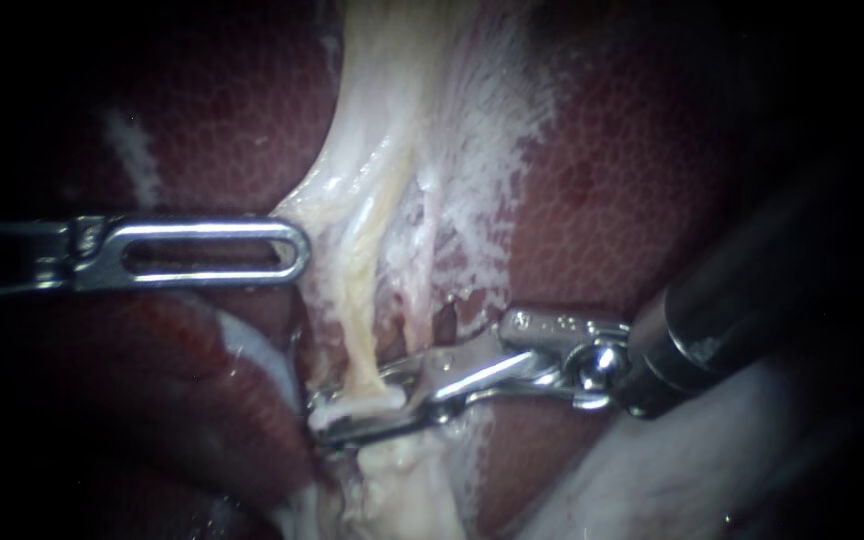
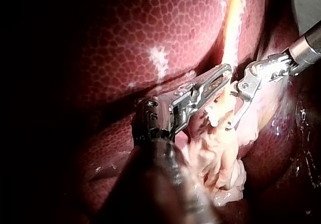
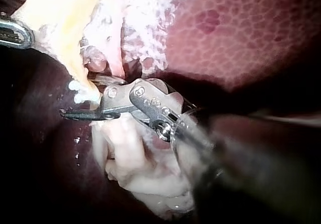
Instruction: Going back second clip left tube
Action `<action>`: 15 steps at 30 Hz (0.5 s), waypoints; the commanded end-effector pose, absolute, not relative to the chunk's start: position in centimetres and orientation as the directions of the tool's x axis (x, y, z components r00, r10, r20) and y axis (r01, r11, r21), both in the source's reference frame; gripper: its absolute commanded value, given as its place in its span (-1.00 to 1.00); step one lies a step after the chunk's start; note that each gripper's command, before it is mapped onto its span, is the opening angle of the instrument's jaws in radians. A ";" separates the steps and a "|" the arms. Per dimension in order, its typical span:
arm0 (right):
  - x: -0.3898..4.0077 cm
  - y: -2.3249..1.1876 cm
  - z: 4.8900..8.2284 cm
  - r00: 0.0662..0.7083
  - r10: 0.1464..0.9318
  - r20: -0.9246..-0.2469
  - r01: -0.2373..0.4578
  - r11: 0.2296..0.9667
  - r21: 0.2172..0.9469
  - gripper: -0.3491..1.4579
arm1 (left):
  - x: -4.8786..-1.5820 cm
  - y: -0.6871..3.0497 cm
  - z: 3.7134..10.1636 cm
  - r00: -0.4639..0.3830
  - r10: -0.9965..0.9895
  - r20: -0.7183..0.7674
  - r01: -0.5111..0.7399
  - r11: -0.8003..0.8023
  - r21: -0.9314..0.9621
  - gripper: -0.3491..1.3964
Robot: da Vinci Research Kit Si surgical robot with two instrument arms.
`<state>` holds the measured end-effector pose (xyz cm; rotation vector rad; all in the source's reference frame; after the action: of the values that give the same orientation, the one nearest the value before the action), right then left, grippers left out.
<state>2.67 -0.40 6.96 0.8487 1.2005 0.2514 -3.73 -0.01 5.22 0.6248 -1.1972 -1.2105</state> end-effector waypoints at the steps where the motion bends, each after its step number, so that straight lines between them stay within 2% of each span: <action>1: 2.68 -0.41 6.95 0.372 0.585 -0.720 0.257 0.681 0.686 -0.01 | -3.73 -0.01 5.22 -0.093 -0.930 0.356 0.366 0.300 0.881 -1.00; 15: 2.64 -0.39 6.87 0.348 0.525 -0.776 0.281 0.732 0.621 0.04 | -3.72 -0.01 5.22 -0.093 -0.930 0.356 0.366 0.301 0.881 -1.00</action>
<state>2.64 -0.38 6.87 0.7768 1.2438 0.1719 -3.72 -0.01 5.22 0.6243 -1.1971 -1.2108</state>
